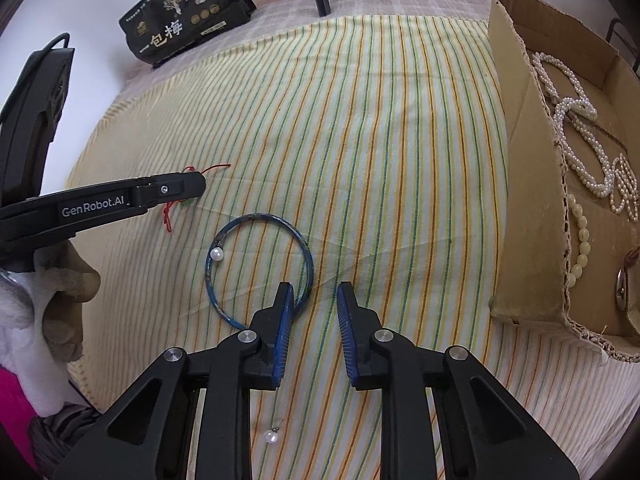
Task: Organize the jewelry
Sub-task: 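Close the right tool on the black bangle while the left tool grasps the green jade pendant, then carry the bangle in the right tool to the box while the left tool carries the pendant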
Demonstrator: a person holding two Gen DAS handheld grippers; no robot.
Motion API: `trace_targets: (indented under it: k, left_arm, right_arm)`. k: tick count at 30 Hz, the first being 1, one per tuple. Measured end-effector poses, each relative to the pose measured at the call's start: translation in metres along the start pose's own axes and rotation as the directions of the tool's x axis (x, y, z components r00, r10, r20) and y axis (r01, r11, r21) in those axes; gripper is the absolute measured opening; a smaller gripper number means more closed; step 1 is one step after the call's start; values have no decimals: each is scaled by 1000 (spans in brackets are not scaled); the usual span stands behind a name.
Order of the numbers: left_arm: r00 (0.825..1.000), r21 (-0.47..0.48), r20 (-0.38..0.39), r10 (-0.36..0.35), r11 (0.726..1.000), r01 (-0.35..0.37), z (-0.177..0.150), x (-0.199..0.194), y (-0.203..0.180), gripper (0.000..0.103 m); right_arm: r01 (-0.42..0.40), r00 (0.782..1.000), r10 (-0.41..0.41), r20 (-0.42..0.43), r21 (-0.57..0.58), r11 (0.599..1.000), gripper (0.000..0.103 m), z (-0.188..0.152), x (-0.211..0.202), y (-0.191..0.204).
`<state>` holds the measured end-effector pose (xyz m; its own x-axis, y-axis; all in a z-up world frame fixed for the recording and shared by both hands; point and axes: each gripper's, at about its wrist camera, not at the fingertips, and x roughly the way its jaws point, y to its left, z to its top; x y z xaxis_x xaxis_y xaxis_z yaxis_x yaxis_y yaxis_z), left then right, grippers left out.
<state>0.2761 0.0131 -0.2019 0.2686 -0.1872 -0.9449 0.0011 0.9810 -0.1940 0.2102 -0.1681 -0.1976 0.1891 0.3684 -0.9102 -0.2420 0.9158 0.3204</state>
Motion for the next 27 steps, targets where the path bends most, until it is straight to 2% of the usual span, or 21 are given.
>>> trace_targets:
  k: [5,7,13,27]
  left_arm:
    - [1000,17,13,27,999,-28,0,3,0,15]
    - [999,22,17,28,999,-28,0,3,1,15]
    - [999,19,31,18,1000,-19,-2,-5,5,14]
    - [995,-16,100,-20,1000,22,-7,-40,17,14]
  right_arm:
    - [10,1000,-9,4,-18,1000,13,0,3,4]
    - [6,1000,-6,7,-25,1000,8,0,4,5]
    - [-33,999,34,25,-24,999,3,1,0,7]
    - [-51,990,68,127,-133,990,2,1,-40,41]
